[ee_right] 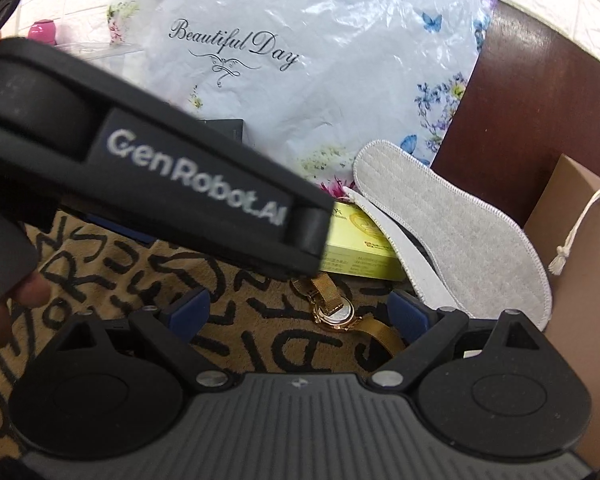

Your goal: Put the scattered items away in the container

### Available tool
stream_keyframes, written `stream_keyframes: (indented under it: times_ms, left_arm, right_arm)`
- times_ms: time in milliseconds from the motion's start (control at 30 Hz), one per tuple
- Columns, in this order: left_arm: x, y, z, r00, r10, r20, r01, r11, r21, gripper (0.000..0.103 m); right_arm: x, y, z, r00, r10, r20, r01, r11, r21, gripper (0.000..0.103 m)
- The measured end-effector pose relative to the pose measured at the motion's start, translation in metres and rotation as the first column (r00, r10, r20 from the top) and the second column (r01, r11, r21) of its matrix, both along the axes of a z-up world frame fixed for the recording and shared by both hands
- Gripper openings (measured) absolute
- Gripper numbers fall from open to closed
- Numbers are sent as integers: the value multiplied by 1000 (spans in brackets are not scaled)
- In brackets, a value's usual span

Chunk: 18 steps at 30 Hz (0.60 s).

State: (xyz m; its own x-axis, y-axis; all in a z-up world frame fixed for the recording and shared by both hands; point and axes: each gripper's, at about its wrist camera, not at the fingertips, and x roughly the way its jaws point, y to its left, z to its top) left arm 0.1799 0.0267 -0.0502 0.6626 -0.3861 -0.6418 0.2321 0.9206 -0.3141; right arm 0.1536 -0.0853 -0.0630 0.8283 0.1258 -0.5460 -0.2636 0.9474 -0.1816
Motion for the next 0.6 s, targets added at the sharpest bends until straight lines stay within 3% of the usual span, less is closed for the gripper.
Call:
stream_keyframes:
  times_ms: [167,400,600]
  left_arm:
    - [14,-8,-10,998,-48,-33,48,999,-12,96]
    - [21,-12,-13,995,-98,0,98,995,-24,95]
    - [28,-20,-17,991,-132,6,132,991,17,88]
  right_arm:
    - [10,-3,-5,1000,-11,-15,11,1000,10,93]
    - [19,-9,-7,1000,-19,-23,20,999,37,95]
    - [28,-10,-6,1000,-10,-20,11,999,46,96]
